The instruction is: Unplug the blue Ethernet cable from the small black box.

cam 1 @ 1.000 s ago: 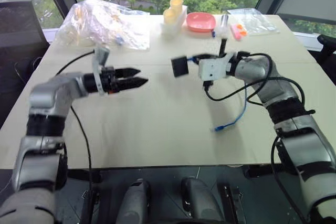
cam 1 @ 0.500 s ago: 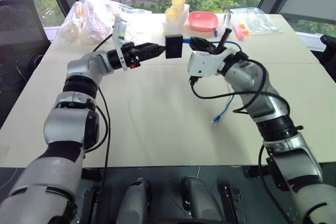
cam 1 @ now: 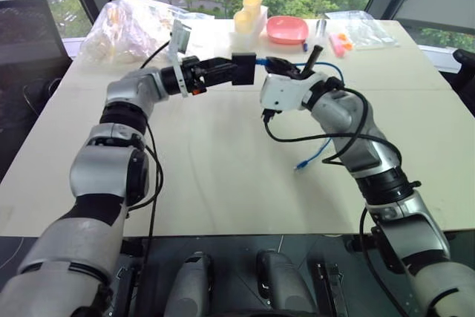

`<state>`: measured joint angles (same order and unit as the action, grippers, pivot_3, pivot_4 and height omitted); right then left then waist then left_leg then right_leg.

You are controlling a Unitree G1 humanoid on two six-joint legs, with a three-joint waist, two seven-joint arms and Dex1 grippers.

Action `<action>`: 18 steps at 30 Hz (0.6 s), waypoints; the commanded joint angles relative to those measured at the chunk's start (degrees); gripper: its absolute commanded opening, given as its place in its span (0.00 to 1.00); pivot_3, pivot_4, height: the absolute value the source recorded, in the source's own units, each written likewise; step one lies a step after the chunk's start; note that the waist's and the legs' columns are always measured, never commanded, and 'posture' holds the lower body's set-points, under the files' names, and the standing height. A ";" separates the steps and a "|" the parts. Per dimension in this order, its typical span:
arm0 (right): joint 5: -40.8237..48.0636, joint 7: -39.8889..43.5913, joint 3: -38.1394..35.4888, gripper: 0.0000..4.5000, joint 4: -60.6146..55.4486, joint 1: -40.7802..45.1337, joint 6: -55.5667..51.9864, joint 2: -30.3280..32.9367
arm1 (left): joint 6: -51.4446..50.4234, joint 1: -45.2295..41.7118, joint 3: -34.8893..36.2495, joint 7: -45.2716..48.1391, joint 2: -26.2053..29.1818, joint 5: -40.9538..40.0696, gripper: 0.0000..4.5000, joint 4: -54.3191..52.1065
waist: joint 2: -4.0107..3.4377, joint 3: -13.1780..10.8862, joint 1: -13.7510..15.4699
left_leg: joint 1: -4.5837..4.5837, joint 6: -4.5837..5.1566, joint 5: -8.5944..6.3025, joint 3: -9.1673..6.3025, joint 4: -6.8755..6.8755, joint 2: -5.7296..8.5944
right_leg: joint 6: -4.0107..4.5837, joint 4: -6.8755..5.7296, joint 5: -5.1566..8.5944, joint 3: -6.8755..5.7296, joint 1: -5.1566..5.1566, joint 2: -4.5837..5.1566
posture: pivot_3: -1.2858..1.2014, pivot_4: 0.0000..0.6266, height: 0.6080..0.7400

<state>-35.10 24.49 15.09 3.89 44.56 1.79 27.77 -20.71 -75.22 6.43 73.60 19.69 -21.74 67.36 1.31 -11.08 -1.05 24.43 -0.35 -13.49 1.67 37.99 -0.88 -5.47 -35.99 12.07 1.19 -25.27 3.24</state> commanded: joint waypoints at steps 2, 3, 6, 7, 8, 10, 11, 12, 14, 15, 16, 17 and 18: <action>0.44 0.17 -0.61 0.00 -3.99 -0.09 -0.60 -0.13 | 2.74 -2.27 1.48 0.12 -0.76 1.17 0.78 0.44 | 0.00 0.00 0.02 | 0.00 0.00 0.00 -0.01 0.00 0.00 | 0.00 0.00 0.00 0.00 0.00 0.00 | 0.52 0.24 1.00; 0.43 0.22 -0.63 0.00 -4.18 -0.22 -0.76 -0.12 | 3.13 -2.28 1.57 0.24 -0.91 1.37 0.72 0.52 | 0.00 0.00 0.01 | 0.00 0.00 0.00 0.00 0.00 0.00 | 0.00 -0.01 0.00 0.00 0.00 0.00 | 0.52 0.24 1.00; 0.37 0.28 -0.71 0.00 -4.49 -0.60 -1.11 -0.08 | 3.41 -2.44 1.99 0.53 -1.08 1.59 0.54 0.88 | 0.00 0.00 -0.02 | 0.00 0.00 0.00 -0.01 0.00 0.00 | -0.01 -0.01 0.00 0.00 0.00 0.00 | 0.52 0.24 1.00; 0.34 0.31 -0.70 0.00 -4.68 -0.77 -1.24 -0.09 | 3.31 -2.50 2.32 0.64 -1.04 1.49 0.46 1.00 | 0.00 0.00 -0.06 | 0.00 0.00 0.00 -0.01 0.00 0.00 | 0.00 -0.02 0.00 0.00 0.00 0.00 | 0.52 0.24 1.00; 0.32 0.36 -0.67 0.00 -4.78 -0.86 -1.33 -0.08 | 3.18 -2.57 2.63 0.68 -0.99 1.50 0.40 1.13 | 0.00 0.00 -0.08 | 0.00 0.00 0.00 -0.01 0.00 0.00 | 0.00 -0.02 0.00 0.00 -0.01 0.00 | 0.52 0.24 1.00; 0.34 0.40 -0.65 0.00 -4.91 -0.95 -1.48 -0.07 | 3.14 -2.63 3.10 0.58 -0.91 1.61 0.26 1.22 | 0.00 0.00 -0.06 | 0.00 0.00 0.00 -0.01 0.00 0.00 | -0.01 -0.03 0.00 0.00 -0.01 0.00 | 0.52 0.24 1.00; 0.33 0.45 -0.61 0.00 -4.94 -0.98 -1.52 -0.03 | 3.12 -2.60 3.21 0.58 -0.89 1.68 0.19 1.13 | 0.00 0.00 -0.03 | 0.00 0.00 0.00 -0.01 0.00 0.00 | -0.01 -0.03 0.00 0.00 -0.02 0.00 | 0.52 0.24 1.00; 0.34 0.49 -0.55 0.00 -4.92 -0.95 -1.57 0.03 | 3.14 -2.58 3.22 0.63 -0.88 1.82 0.12 1.06 | 0.00 0.00 -0.02 | 0.00 0.00 0.00 -0.01 0.00 0.00 | -0.01 -0.03 0.00 -0.01 -0.01 0.00 | 0.52 0.24 1.00; 0.41 0.67 -0.47 0.00 -4.90 -0.93 -1.63 0.13 | 3.64 -2.39 2.79 0.29 -0.85 2.61 0.11 0.86 | 0.00 0.00 -0.02 | 0.00 0.00 0.00 -0.01 0.00 0.00 | -0.01 -0.03 0.00 0.00 -0.01 0.00 | 0.52 0.24 1.00; 0.45 0.73 -0.45 0.00 -4.81 -0.88 -1.61 0.17 | 3.85 -2.34 2.67 0.02 -0.86 2.96 0.11 0.85 | 0.00 0.00 -0.02 | 0.00 0.00 0.00 -0.01 0.00 0.00 | -0.01 -0.03 0.00 0.00 -0.01 0.00 | 0.52 0.24 1.00; 0.59 0.94 -0.44 0.00 -4.79 -0.88 -1.56 0.22 | 4.04 -2.30 2.78 -0.27 -0.88 3.13 0.11 0.86 | 0.00 0.00 -0.01 | 0.00 0.00 0.00 -0.01 0.00 0.00 | -0.01 -0.03 0.00 -0.01 -0.01 0.00 | 0.52 0.24 1.00; 0.68 1.09 -0.44 0.00 -4.77 -0.88 -1.53 0.24 | 4.14 -2.29 2.93 -0.42 -0.90 3.24 0.11 0.89 | 0.00 0.00 -0.01 | 0.00 0.00 0.00 -0.01 0.00 0.00 | -0.01 -0.03 0.00 -0.01 -0.01 0.00 | 0.52 0.24 1.00; 1.35 1.31 -0.83 0.00 -4.86 -0.93 -1.63 0.13 | 4.12 -2.12 2.88 -0.02 -0.73 3.46 0.11 0.94 | 0.00 0.00 -0.01 | 0.00 0.00 0.00 -0.01 0.00 0.00 | -0.01 -0.03 0.00 -0.01 -0.01 0.00 | 0.52 0.24 1.00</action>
<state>-35.04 25.82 15.27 2.32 42.93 -0.52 27.83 -17.67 -75.41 8.46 74.62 18.10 -18.75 69.04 1.31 -11.08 -1.07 24.42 -0.35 -13.49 1.65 37.99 -0.88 -5.48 -36.02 12.07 1.18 -25.28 3.24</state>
